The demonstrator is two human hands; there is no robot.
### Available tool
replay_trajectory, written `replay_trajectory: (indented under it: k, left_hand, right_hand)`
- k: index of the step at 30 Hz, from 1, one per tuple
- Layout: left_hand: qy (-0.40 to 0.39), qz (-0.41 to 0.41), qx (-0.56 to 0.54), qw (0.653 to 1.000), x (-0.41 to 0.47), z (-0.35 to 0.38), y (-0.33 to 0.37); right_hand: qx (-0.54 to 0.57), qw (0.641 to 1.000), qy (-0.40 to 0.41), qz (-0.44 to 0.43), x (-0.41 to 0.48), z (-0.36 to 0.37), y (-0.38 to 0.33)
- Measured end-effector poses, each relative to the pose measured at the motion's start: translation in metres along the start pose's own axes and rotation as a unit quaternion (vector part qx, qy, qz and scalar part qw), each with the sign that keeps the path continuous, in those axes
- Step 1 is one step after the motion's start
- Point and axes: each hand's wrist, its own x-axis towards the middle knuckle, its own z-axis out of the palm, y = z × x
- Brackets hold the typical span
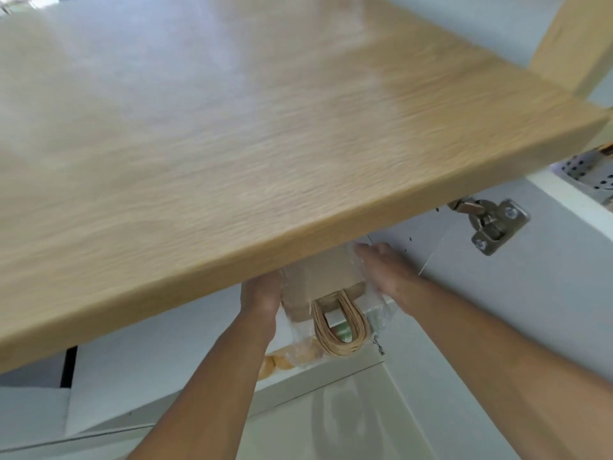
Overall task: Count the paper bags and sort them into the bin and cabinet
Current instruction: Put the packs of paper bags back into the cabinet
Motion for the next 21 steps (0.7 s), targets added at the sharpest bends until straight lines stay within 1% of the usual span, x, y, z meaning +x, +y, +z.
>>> replay_trajectory:
  k: [3, 7, 16, 19, 21]
  left_hand:
    - [0.002, 0.01, 0.008, 1.0, -0.016, -0.01, 0.011]
    - [0.008, 0.019, 0.011, 1.0, -0.035, -0.027, 0.018]
    - [-0.039, -0.012, -0.013, 0.999, -0.103, -0.066, 0.015]
    - [-0.061, -0.011, -0.031, 0.998, -0.135, -0.082, 0.019]
    - [-0.059, -0.008, -0.025, 0.998, -0.153, -0.091, 0.021]
  right_hand:
    - [-0.004, 1.0, 0.019, -0.009, -0.02, -0.004, 0.0]
    - [0.0, 1.0, 0.025, -0.015, -0.053, -0.007, -0.003]
    - [0.005, 0.999, 0.039, -0.022, -0.135, -0.011, -0.018]
    - [0.007, 0.999, 0.038, -0.02, -0.169, -0.008, -0.021]
    - [0.027, 0.999, 0.043, -0.015, -0.19, -0.005, -0.02]
